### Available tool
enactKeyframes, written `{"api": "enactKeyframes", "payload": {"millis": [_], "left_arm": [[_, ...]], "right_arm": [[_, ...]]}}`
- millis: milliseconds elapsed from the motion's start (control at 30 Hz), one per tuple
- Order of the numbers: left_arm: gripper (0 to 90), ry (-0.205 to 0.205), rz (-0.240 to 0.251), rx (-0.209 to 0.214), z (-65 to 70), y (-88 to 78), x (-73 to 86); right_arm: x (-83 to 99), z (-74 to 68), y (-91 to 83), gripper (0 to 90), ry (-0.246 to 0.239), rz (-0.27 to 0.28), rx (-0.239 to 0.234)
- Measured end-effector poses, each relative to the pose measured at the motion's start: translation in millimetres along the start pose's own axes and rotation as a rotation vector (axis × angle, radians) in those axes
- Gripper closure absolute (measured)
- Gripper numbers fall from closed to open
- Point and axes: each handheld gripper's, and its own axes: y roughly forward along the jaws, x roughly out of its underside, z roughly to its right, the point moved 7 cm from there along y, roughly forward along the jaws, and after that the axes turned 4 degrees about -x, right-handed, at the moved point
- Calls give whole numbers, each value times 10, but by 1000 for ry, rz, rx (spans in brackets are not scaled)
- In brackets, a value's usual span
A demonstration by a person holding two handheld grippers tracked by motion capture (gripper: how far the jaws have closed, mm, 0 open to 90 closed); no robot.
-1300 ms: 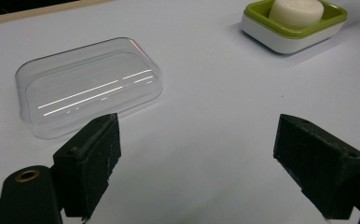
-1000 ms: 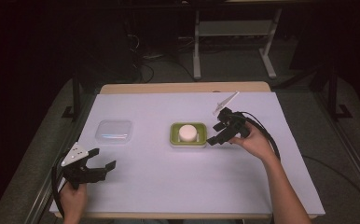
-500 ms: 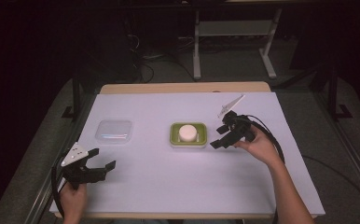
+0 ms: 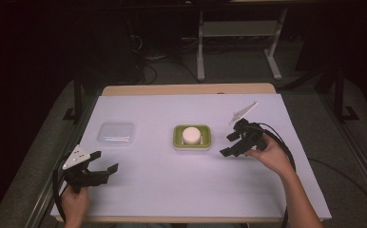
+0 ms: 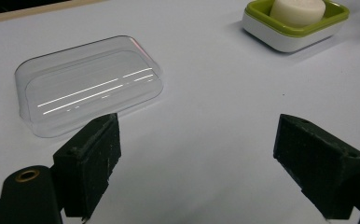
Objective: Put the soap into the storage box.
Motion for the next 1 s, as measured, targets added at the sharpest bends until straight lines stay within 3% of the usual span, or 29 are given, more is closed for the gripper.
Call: {"api": "enactKeyframes", "payload": {"millis": [1000], "left_arm": [[145, 7, -8, -3, 12, 12, 9]], "right_arm": [[384, -191, -104, 253, 23, 26, 5]]}}
